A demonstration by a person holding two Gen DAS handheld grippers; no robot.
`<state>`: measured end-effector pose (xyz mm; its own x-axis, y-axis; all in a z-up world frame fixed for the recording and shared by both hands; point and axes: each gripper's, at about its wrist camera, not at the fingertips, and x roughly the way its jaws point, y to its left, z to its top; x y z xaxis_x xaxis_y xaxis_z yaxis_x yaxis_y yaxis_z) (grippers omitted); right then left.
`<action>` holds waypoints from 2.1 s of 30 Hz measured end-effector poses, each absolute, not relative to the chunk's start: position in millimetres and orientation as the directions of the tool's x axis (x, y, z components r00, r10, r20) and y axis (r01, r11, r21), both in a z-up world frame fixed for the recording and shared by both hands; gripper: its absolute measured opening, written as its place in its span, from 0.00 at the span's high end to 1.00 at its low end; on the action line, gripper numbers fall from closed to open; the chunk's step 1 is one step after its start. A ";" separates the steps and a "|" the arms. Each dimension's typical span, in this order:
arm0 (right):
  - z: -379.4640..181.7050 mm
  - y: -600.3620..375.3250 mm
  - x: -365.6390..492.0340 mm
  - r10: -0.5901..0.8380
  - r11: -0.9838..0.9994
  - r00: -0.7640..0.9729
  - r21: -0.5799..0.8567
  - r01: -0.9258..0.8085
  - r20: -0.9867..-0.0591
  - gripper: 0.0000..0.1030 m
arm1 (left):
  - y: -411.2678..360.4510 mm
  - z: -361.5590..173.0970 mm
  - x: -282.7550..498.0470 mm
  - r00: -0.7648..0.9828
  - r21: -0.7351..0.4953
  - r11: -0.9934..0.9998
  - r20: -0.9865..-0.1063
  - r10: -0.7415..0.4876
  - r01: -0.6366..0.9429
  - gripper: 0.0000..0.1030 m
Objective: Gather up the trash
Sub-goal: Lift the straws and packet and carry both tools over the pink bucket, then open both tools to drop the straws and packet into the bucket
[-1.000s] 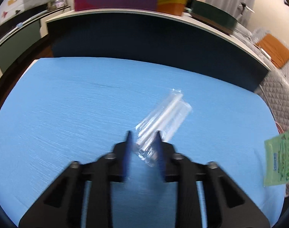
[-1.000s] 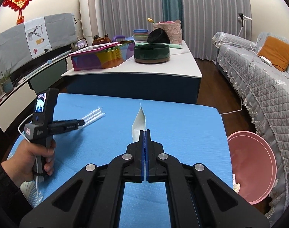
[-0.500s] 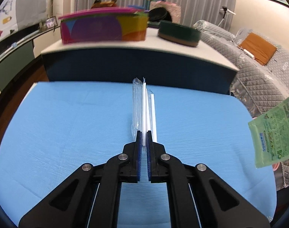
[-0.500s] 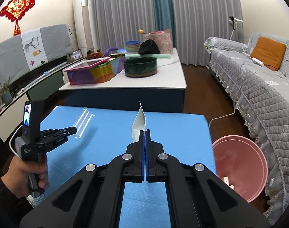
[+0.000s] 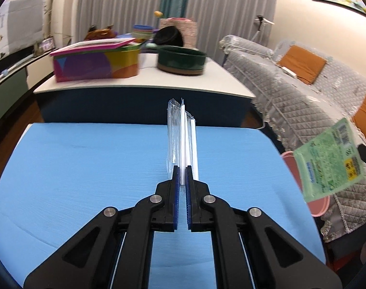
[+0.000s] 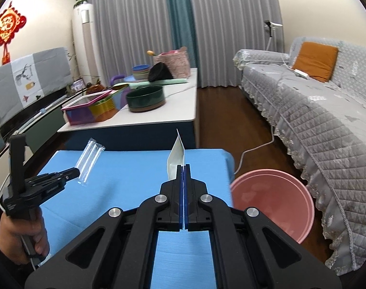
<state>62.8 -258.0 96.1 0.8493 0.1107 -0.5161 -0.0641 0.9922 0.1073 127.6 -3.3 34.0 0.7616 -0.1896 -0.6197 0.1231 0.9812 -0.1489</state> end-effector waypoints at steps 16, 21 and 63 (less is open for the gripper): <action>96.5 -339.9 64.1 0.013 0.985 0.847 0.153 0.081 -0.532 1.00 | -104.7 51.3 119.5 0.725 -0.169 0.938 -0.598 -0.342 0.303 0.96; 93.3 -368.9 69.3 -0.025 0.980 0.838 0.153 0.129 -0.545 1.00 | -144.2 49.5 120.0 0.698 -0.172 0.916 -0.601 -0.389 0.362 0.96; 74.2 -447.6 84.1 -0.126 0.916 0.797 0.241 0.322 -0.590 0.23 | -254.6 36.4 139.4 0.617 -0.123 0.866 -0.654 -0.438 0.485 0.39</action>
